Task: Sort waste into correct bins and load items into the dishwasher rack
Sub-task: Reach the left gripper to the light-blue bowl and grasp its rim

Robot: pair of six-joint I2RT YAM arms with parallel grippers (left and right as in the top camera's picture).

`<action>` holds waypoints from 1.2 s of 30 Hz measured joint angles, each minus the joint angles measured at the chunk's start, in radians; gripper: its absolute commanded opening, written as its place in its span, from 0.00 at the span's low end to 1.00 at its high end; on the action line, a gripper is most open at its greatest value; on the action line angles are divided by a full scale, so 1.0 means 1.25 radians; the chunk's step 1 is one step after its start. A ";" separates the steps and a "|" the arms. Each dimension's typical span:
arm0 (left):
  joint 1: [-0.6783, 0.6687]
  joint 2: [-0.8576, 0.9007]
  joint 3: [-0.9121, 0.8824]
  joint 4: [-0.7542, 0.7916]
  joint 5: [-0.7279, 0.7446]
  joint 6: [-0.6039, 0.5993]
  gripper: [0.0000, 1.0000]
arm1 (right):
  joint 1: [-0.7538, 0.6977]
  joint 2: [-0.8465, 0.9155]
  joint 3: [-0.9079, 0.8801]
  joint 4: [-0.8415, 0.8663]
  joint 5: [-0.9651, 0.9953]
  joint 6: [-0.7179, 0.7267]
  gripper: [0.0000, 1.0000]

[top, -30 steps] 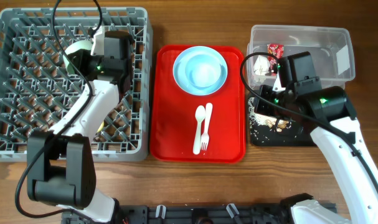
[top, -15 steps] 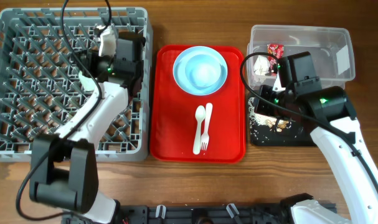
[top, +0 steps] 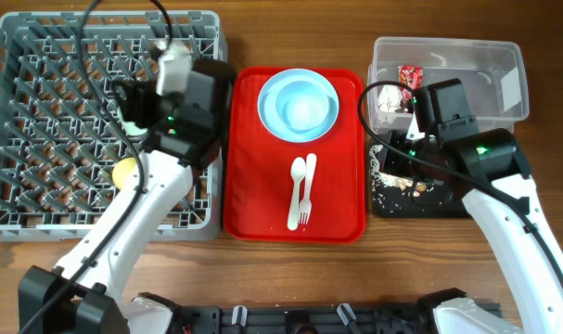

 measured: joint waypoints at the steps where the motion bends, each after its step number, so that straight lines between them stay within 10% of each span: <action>1: -0.010 0.000 -0.001 -0.049 0.079 -0.044 0.75 | -0.004 0.000 0.000 -0.011 0.001 0.000 0.39; 13: -0.097 0.001 0.048 -0.137 0.903 -0.199 0.72 | -0.171 -0.082 0.000 -0.087 0.033 -0.015 0.44; 23: -0.122 0.090 0.165 0.121 1.010 -0.240 0.61 | -0.172 -0.083 0.000 -0.098 0.033 -0.018 0.43; 26: -0.140 0.186 0.165 0.186 1.012 -0.239 0.79 | -0.172 -0.083 0.000 -0.098 0.033 -0.018 0.43; 36: -0.187 0.437 0.164 0.309 1.017 -0.244 0.47 | -0.172 -0.083 0.000 -0.098 0.033 -0.021 0.43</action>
